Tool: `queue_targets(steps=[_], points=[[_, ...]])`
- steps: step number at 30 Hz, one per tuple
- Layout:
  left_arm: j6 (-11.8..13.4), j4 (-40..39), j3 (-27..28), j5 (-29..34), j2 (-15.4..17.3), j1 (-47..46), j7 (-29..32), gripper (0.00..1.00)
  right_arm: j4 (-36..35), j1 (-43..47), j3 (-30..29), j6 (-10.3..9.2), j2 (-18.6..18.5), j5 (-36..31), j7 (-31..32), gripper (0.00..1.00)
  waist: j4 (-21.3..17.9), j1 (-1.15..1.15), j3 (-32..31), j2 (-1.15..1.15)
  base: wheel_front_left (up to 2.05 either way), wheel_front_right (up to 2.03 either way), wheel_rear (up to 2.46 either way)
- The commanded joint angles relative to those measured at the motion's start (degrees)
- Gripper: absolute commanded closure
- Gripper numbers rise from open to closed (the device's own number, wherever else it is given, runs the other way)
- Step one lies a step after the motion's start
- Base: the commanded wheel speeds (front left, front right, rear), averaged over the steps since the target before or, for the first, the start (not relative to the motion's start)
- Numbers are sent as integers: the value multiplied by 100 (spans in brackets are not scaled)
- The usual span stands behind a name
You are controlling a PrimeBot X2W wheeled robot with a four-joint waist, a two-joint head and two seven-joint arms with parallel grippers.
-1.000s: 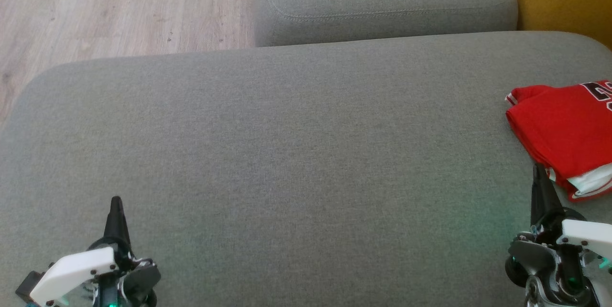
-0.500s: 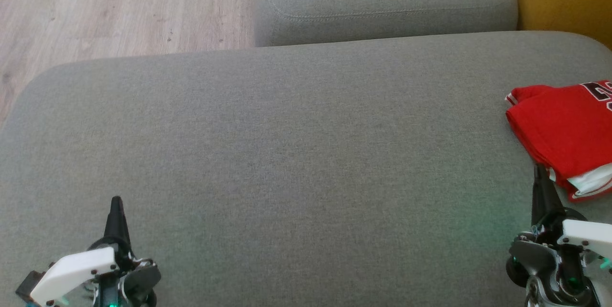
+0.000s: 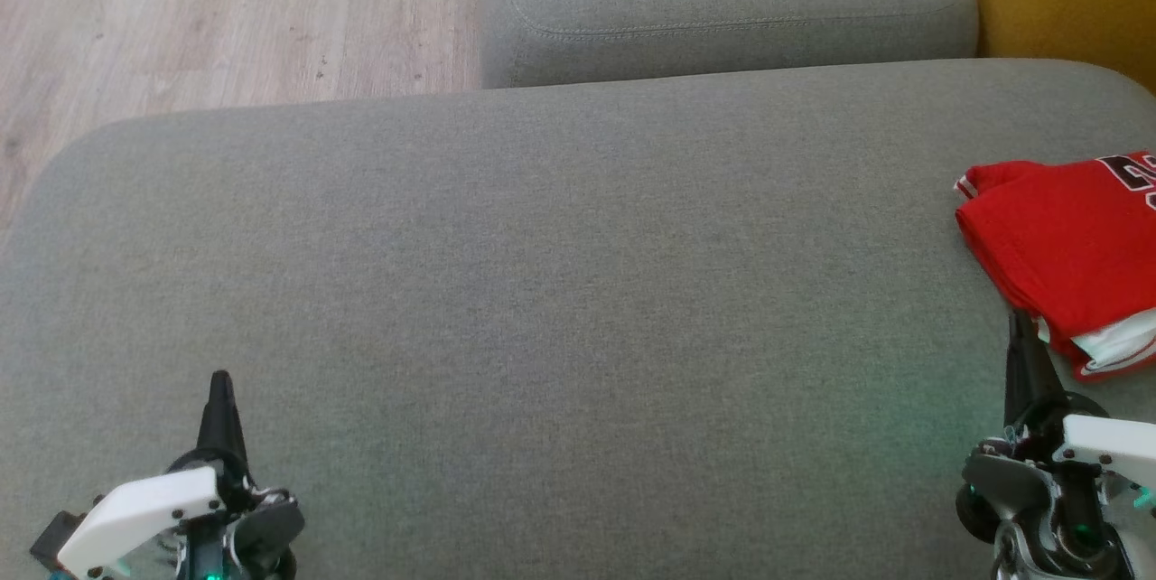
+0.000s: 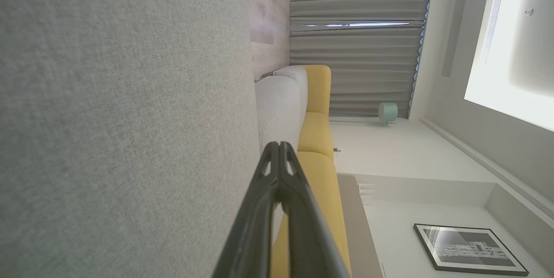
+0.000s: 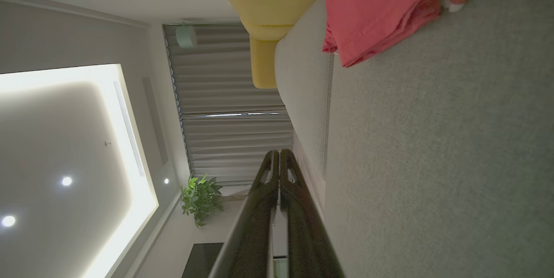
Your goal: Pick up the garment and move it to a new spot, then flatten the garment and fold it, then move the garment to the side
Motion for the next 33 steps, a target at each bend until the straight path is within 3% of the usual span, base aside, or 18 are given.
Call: queue_targets(steps=[1, 33], points=[[-38, -161, 218, 62, 31, -287, 30, 100, -177, -283, 116, 41, -42, -31, 53, 100, 0, 0, 0, 0, 0, 0, 0], [-39, -160, 239, 80, 16, -289, 48, 100, -176, -285, 100, 41, -31, -44, 66, 100, 0, 0, 0, 0, 0, 0, 0]])
